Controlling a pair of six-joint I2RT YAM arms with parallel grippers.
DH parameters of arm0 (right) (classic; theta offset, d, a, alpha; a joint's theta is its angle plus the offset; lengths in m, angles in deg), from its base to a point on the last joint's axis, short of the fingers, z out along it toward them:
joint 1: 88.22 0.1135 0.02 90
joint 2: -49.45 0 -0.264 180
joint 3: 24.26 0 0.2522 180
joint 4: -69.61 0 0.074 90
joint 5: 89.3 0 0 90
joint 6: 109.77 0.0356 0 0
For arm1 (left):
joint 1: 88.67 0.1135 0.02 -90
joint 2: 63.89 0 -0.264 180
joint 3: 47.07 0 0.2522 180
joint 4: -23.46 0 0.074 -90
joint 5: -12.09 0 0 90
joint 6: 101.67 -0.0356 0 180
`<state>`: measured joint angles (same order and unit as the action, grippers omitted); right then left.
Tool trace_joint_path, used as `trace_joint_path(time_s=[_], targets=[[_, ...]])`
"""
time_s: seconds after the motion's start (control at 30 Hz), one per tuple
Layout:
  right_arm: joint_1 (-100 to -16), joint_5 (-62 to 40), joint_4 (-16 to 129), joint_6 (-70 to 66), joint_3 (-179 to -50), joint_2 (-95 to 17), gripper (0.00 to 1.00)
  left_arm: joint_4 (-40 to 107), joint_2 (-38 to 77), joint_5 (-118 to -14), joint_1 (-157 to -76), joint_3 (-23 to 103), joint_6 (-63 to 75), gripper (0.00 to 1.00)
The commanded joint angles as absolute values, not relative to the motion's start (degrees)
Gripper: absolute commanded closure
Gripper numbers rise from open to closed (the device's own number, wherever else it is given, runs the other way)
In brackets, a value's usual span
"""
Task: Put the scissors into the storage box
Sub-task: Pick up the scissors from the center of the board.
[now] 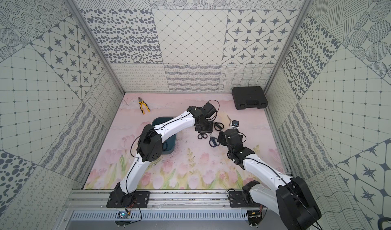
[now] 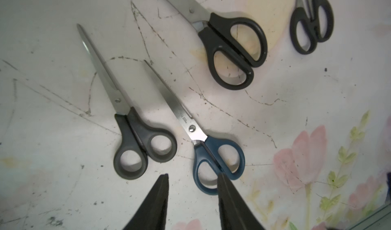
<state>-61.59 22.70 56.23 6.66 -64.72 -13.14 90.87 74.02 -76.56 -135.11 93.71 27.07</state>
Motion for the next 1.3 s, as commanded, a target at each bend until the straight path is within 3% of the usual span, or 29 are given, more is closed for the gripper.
trace_joint_path(time_s=[0.0,0.27,0.87,0.97,1.27], targets=[[-61.68,21.24,59.07,7.05,-63.43,-12.55,0.09,98.97,78.13,-77.53,-135.42,98.59,31.59,0.58],[-61.68,20.65,58.57,4.95,-64.08,-13.84,0.08,102.92,77.71,-83.43,-134.77,97.54,32.89,0.59],[-61.70,19.86,59.02,3.71,-64.08,-14.17,0.07,100.46,83.27,-79.83,-133.21,99.50,30.56,0.62],[-61.72,19.78,59.10,3.27,-64.04,-14.04,0.06,101.32,83.73,-80.09,-132.99,99.41,30.24,0.68],[-61.68,19.34,60.30,3.10,-63.75,-14.41,0.06,103.90,81.74,-81.06,-130.99,94.24,24.64,0.98]])
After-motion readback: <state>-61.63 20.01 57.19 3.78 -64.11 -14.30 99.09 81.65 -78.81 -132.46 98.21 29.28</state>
